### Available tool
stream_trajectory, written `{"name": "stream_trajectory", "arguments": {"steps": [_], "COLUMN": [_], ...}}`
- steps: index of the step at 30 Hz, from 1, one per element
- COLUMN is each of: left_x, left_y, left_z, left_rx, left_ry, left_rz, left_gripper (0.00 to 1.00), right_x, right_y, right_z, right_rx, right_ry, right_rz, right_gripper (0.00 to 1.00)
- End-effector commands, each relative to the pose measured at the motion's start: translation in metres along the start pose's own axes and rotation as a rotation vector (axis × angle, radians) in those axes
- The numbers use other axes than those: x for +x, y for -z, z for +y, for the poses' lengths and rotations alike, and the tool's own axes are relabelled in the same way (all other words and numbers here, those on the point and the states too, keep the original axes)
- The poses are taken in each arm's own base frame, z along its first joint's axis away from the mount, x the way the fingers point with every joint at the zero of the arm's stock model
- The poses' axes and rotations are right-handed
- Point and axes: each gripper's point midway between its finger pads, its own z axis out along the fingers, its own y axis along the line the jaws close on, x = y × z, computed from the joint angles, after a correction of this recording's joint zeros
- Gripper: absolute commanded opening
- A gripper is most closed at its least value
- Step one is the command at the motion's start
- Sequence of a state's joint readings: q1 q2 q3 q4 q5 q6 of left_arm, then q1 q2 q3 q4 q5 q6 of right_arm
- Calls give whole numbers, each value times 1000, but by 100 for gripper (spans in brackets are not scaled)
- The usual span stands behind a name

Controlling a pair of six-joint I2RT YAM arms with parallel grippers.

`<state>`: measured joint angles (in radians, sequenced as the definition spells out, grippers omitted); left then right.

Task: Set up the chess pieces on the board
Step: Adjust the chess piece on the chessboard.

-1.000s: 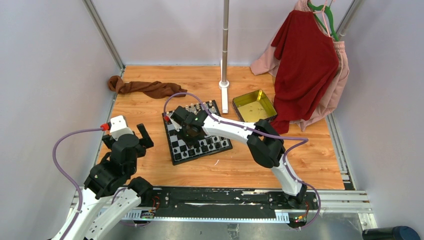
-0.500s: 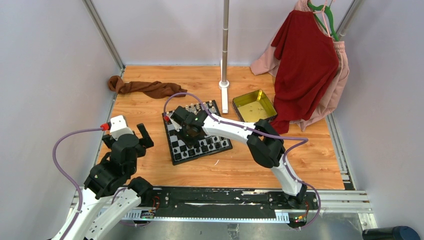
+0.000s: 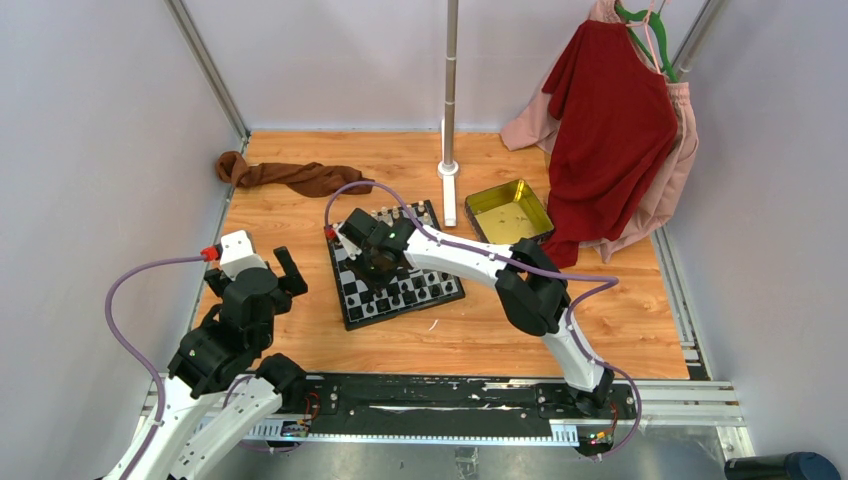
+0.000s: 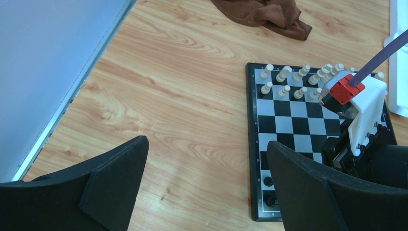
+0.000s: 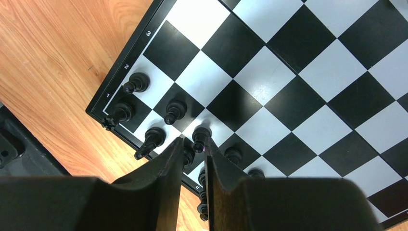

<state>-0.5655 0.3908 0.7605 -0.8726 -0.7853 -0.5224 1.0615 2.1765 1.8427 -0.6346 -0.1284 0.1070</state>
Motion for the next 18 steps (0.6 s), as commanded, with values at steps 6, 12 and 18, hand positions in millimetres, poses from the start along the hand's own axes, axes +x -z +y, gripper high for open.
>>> {"name": "stream_trajectory", "arguments": {"steps": [6,12,18], "left_x": [1,1,-1], "left_y": [-2,-3,-12], "left_z": [-2,-5,-21], "left_rx": [5,11,16], "left_ry": [-12,-24,-49], "left_rz": [-1,8,39], "left_gripper": [100,100,100], "right_x": [-15,-40,-41], "right_y": [26,82,157], "right_z": [-3,-47,-122], "right_rx": [50,192,407], "right_ry": [36,6,-56], "right_rz": [-41,-173,-319], "right_gripper": [31,35,47]}}
